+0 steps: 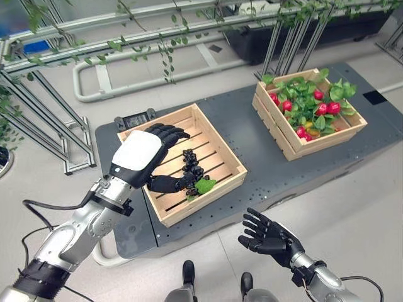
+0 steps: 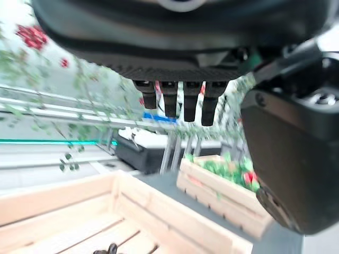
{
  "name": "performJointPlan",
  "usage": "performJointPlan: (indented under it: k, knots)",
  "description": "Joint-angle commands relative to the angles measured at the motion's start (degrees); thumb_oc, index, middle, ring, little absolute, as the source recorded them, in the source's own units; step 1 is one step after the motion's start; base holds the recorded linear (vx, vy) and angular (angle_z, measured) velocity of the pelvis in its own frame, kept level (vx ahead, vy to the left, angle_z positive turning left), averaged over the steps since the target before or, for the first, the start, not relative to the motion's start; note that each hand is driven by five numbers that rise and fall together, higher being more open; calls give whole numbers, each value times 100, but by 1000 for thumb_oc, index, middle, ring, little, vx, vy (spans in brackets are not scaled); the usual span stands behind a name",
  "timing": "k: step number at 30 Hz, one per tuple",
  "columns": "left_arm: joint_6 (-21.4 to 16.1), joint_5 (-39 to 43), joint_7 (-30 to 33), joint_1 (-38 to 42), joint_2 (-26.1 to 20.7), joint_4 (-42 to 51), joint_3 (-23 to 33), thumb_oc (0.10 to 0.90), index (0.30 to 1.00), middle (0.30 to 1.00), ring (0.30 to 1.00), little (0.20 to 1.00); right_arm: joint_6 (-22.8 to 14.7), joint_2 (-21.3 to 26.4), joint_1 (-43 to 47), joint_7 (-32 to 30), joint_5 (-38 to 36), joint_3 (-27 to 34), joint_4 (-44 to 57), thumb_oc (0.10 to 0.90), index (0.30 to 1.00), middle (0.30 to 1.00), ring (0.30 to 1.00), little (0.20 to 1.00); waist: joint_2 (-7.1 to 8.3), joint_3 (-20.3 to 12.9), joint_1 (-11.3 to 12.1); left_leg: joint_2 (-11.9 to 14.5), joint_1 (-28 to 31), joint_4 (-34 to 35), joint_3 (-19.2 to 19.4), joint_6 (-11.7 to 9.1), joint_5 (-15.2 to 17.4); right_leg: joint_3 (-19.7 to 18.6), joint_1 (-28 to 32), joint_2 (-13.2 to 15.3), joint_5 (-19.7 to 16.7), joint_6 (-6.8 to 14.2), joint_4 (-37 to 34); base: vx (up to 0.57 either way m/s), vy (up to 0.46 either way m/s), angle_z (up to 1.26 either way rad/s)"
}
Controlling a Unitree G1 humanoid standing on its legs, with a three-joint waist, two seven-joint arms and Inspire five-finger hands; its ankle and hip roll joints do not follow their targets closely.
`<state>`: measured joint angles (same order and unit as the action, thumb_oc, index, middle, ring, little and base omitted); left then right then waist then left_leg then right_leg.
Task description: Pick up the fruits from the basket on one side to the basket on the other side
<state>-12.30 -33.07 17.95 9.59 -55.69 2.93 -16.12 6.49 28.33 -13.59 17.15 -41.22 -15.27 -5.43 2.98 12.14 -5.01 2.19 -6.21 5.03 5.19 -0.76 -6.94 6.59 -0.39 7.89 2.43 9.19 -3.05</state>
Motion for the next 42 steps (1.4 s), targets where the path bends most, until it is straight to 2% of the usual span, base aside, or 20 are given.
performJointPlan:
  k: [1,8,13,17,22,29,38,42]
  knots:
    - [241,-183,915,1161,-231,-190,163,800,900,900,900,900,-288,448,463,450,-154,-83,388,800,900,900,900,900,-30,494,-74,327,128,-493,187,-237,656,-244,-986,212,-413,80,780,-62,15,-7]
    - [465,-262,1644,1913,-480,-1024,-444,800,900,900,900,900,-60,898,553,753,133,-253,142,800,900,900,900,900,88,983,-146,348,-412,-999,178,-313,627,-278,-1409,158,-331,7,1185,-47,30,-4]
    - [790,-465,2218,2365,-508,-1403,-711,800,900,900,900,900,-123,1093,688,735,413,-441,-151,800,900,900,900,900,161,1223,-119,333,-711,-1318,121,-339,649,-240,-1627,147,-258,-54,1448,-7,3,-1]
    - [1009,-703,2801,2556,-452,-1814,-666,800,900,900,900,900,-141,1000,772,589,462,-569,-268,800,900,900,900,900,203,1348,-93,316,-866,-1506,70,-353,685,-236,-1712,141,-213,-80,1553,0,0,0]
    - [1465,-1005,3139,2615,-435,-1921,-457,800,900,900,900,900,-148,924,778,547,489,-609,-240,800,900,900,900,900,201,1498,-84,295,-988,-1618,74,-344,689,-215,-1781,113,-153,-129,1654,0,0,0]
    - [1892,-1555,3074,2896,-462,-1911,-496,800,900,900,900,900,-54,875,870,458,522,-616,-167,800,900,900,900,900,192,1640,-94,264,-1165,-1864,39,-341,744,-197,-1879,88,-95,-169,1803,1,-1,1]
    - [2104,-2353,1903,3620,-725,-1920,-1373,800,900,900,900,900,41,900,1101,262,421,-672,-110,800,900,900,900,900,173,1766,-173,285,-1433,-2233,125,-296,863,-246,-2072,84,-72,-177,1991,2,7,1]
    - [2225,-2407,1841,3827,-712,-2092,-1638,800,900,900,900,900,52,893,1185,221,410,-717,-125,800,900,900,900,900,173,1766,-206,286,-1533,-2251,175,-287,850,-296,-2172,65,-98,-168,1988,0,25,-6]
